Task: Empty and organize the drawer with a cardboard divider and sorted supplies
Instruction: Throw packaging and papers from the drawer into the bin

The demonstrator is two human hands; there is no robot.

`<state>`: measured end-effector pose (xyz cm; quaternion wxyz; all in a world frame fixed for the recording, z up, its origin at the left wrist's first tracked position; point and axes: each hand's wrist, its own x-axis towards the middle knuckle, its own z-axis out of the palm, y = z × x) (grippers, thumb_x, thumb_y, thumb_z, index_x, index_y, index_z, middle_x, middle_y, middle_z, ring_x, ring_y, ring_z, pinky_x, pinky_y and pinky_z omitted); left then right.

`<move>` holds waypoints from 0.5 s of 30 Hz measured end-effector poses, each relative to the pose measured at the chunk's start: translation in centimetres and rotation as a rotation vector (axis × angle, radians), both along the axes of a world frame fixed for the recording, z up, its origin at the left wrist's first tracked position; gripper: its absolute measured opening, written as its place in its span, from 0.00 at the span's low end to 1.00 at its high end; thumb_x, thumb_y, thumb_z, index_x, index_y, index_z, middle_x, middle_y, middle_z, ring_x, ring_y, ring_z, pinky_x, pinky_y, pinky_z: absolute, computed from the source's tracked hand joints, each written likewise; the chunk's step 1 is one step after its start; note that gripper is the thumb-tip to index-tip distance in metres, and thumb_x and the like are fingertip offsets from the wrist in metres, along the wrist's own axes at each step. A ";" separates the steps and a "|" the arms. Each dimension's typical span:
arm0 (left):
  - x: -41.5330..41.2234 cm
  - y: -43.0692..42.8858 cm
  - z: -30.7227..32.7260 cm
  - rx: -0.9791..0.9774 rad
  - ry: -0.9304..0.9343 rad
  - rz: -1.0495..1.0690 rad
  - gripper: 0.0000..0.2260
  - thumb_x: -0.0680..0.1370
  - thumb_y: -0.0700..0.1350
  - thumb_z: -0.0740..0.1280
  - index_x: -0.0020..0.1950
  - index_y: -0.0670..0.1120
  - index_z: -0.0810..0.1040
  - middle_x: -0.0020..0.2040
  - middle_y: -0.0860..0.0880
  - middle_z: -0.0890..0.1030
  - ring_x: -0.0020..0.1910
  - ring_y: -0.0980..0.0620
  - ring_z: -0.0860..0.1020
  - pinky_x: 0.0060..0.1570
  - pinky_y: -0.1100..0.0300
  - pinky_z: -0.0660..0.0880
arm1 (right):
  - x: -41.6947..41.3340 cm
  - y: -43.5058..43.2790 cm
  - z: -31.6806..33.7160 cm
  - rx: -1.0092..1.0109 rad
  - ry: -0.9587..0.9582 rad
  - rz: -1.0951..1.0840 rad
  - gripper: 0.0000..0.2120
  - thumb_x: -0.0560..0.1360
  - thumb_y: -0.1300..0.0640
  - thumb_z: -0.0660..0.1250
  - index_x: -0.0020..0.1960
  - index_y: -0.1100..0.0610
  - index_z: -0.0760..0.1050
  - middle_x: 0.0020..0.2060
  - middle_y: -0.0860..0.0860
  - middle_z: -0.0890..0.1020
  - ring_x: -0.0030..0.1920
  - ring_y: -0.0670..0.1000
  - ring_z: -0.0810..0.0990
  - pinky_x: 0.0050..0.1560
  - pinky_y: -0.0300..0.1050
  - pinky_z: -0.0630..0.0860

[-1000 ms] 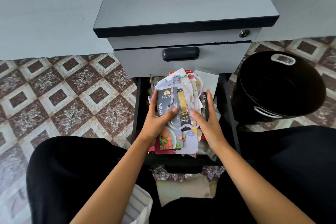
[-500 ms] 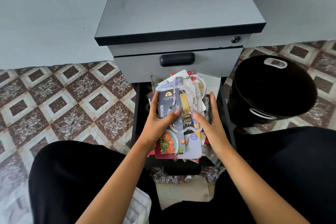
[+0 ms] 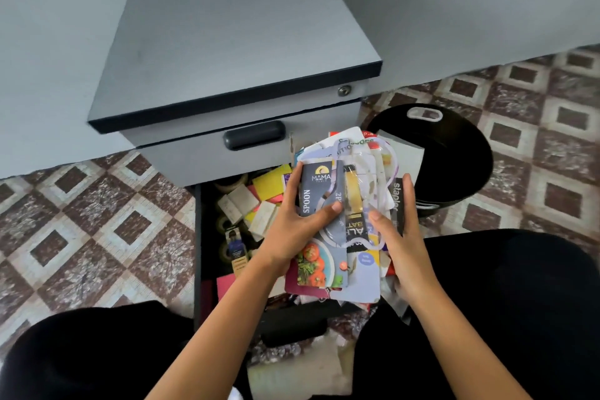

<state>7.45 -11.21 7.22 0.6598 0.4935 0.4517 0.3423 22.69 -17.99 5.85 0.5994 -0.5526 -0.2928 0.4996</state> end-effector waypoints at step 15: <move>16.7 9.7 -2.4 -0.188 0.087 -0.276 0.38 0.72 0.48 0.72 0.75 0.61 0.53 0.64 0.49 0.75 0.54 0.46 0.81 0.54 0.48 0.78 | 14.3 6.0 -1.6 -0.157 0.068 -0.248 0.35 0.75 0.53 0.67 0.73 0.34 0.52 0.64 0.44 0.72 0.57 0.47 0.78 0.50 0.46 0.78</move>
